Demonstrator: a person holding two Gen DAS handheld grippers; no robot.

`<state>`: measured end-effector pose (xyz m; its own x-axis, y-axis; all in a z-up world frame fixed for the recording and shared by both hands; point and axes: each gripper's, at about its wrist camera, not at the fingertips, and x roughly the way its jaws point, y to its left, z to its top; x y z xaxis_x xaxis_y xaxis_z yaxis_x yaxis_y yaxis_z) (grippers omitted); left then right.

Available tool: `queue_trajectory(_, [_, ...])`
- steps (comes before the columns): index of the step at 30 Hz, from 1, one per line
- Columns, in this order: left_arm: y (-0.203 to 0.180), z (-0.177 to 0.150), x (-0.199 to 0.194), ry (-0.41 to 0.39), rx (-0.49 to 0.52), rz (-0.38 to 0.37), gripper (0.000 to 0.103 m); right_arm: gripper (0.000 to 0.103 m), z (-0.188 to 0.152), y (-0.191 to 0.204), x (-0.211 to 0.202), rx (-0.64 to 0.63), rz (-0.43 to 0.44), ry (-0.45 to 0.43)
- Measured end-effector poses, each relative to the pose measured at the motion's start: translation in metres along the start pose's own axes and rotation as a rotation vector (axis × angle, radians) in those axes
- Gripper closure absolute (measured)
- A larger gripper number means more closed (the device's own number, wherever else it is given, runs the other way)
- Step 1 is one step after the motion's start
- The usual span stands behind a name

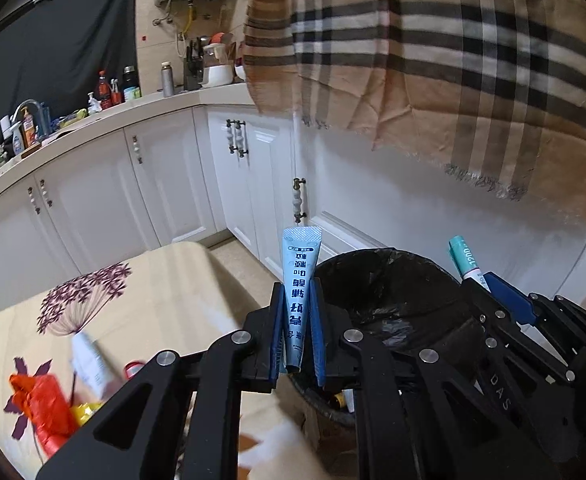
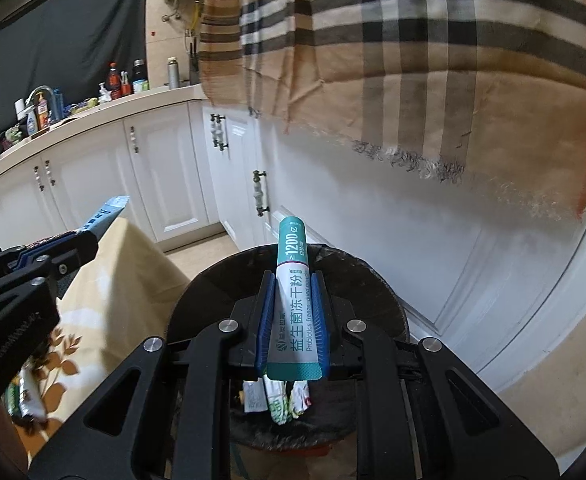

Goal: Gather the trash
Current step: 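Carry both tubes over the bin and open both grippers, then move both grippers back over the table toward the trash pile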

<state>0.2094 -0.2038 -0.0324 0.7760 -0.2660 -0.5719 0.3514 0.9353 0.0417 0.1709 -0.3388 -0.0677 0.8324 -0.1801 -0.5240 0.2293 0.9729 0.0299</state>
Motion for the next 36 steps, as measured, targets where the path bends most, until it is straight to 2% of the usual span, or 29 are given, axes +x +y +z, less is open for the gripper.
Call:
queue_trajectory(3, [-0.007,0.003,0.015,0.008,0.009,0.009,0.085,0.080,0.001,-0.005,0.011,0.014,-0.026,-0.002])
queue_trajectory(4, [-0.009,0.004,0.019,0.013,0.015,0.009,0.081,0.071,0.000,-0.008,0.015,0.023,-0.031,0.000])
queue_trajectory(5, [-0.012,0.004,0.024,0.022,0.022,0.013,0.072,0.064,0.000,-0.010,0.018,0.031,-0.037,0.003])
queue_trajectory(8, [-0.015,0.003,0.032,0.032,0.029,0.019,0.055,0.063,-0.002,-0.017,0.023,0.048,-0.049,0.010])
queue_trajectory(13, [-0.013,0.002,0.036,0.047,0.010,0.017,0.052,0.063,-0.005,-0.019,0.024,0.051,-0.056,0.017])
queue_trajectory(20, [-0.004,0.004,0.021,0.033,-0.008,0.028,0.043,0.061,-0.007,-0.016,0.012,0.049,-0.045,0.024])
queue_trajectory(23, [0.004,0.001,0.007,0.029,-0.015,0.035,0.042,0.056,-0.009,-0.011,0.000,0.049,-0.028,0.021])
queue_trajectory(30, [0.036,-0.012,-0.031,0.022,-0.060,0.071,0.040,0.055,-0.011,0.011,-0.029,0.029,0.026,0.018])
queue_trajectory(36, [0.073,-0.032,-0.062,0.031,-0.101,0.142,0.038,0.055,-0.018,0.040,-0.054,-0.018,0.083,0.017])
